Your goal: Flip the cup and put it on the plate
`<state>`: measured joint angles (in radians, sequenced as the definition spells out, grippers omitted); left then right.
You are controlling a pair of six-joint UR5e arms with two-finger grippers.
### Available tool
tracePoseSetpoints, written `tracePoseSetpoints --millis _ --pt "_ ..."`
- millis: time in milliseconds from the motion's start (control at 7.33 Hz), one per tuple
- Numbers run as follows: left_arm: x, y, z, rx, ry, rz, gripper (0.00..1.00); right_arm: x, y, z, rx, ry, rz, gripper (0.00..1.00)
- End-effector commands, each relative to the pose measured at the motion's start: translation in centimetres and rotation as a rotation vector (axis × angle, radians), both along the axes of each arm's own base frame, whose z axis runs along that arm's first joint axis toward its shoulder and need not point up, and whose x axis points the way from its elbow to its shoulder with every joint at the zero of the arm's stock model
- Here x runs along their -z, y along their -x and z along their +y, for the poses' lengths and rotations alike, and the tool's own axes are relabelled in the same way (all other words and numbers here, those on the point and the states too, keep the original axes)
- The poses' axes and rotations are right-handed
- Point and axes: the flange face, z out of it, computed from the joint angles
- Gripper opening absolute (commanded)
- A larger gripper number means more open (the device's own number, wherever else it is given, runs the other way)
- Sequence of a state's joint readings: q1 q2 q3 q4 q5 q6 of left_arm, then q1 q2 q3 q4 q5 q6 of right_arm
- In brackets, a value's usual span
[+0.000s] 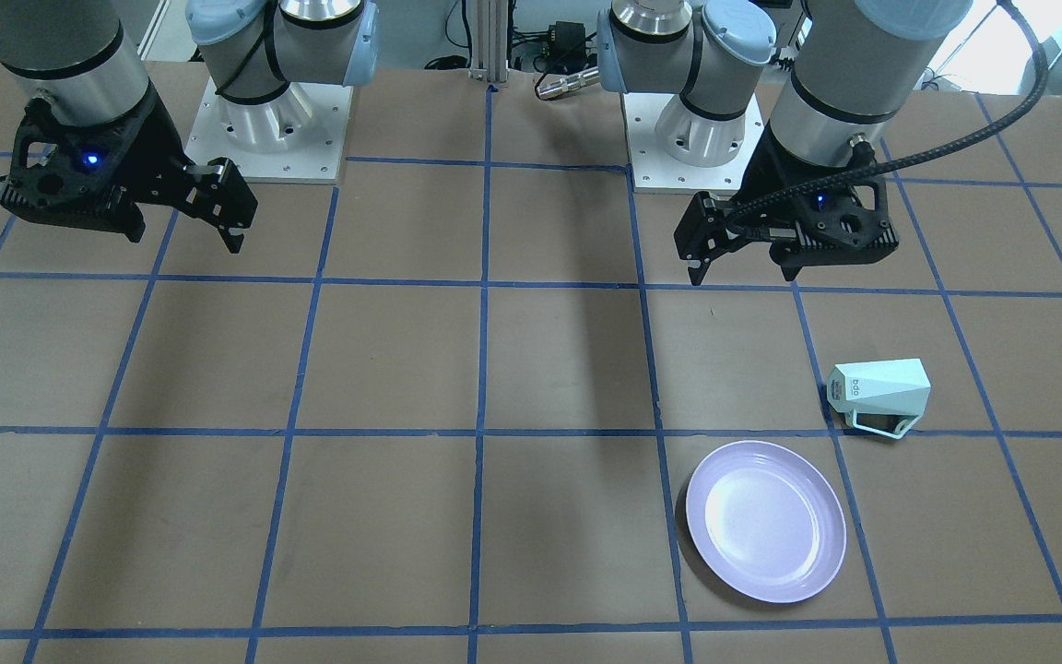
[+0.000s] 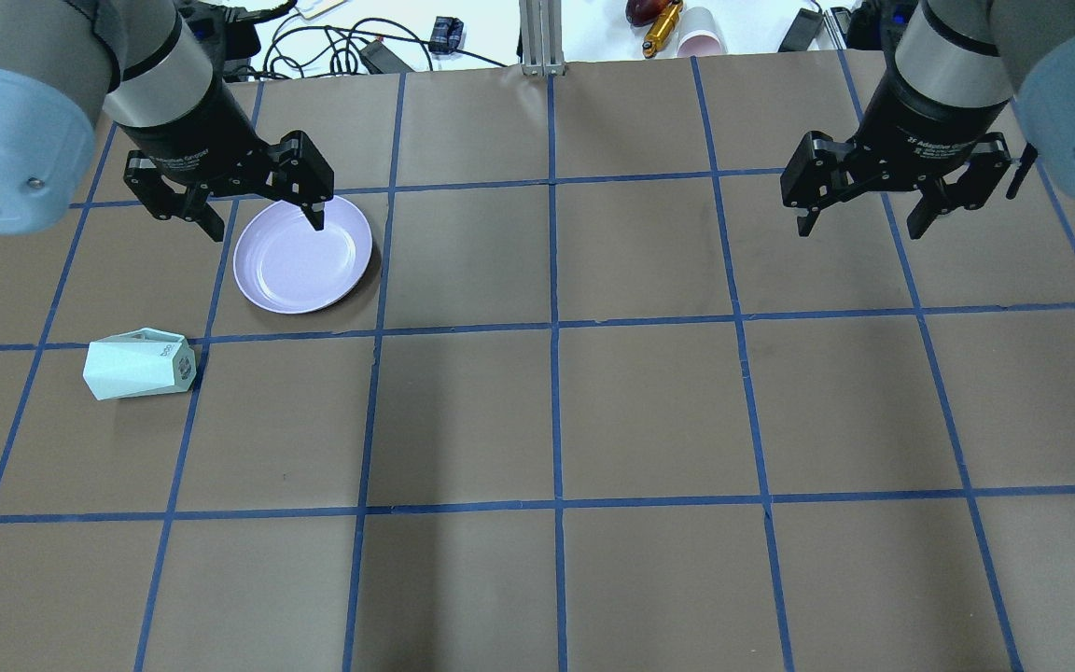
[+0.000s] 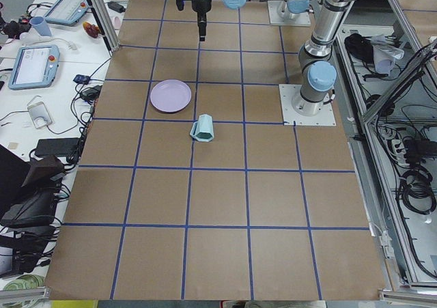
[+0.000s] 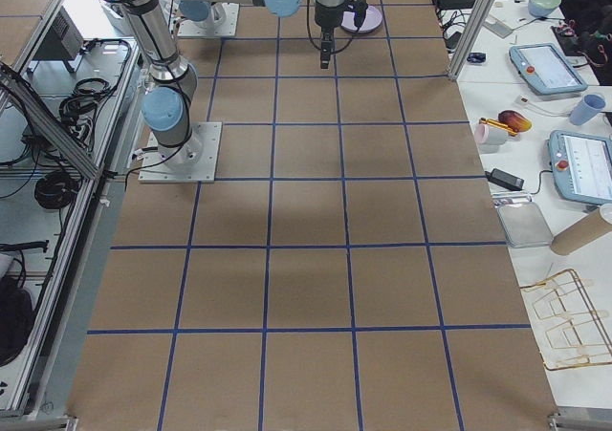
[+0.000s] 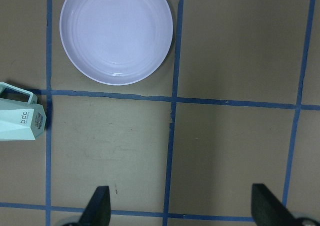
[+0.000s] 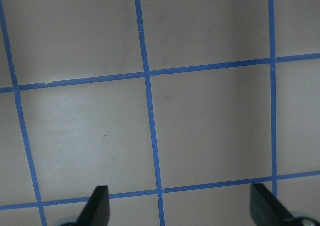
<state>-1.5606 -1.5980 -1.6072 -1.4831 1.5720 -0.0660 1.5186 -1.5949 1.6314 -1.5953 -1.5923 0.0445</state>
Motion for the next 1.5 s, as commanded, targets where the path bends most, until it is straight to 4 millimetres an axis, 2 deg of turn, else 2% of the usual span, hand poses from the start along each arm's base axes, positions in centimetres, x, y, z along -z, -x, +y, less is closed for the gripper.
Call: tracePoseSetpoints --millis 0,409,955,1364 --pt "1.0 0.2 0.6 0.003 -0.010 0.003 1.00 -0.1 0.0 0.0 0.000 0.001 0.000 1.00" --pt "0.2 0.3 1.4 0.006 -0.003 0.001 1.00 0.0 0.0 0.0 0.000 0.000 0.000 1.00" --pt "0.9 0.2 1.4 0.000 -0.007 0.010 1.00 0.1 0.0 0.0 0.000 -0.002 0.000 1.00" --pt "0.5 -0.7 1.2 -0.035 0.002 0.015 1.00 -0.1 0.0 0.0 0.000 0.001 0.000 1.00"
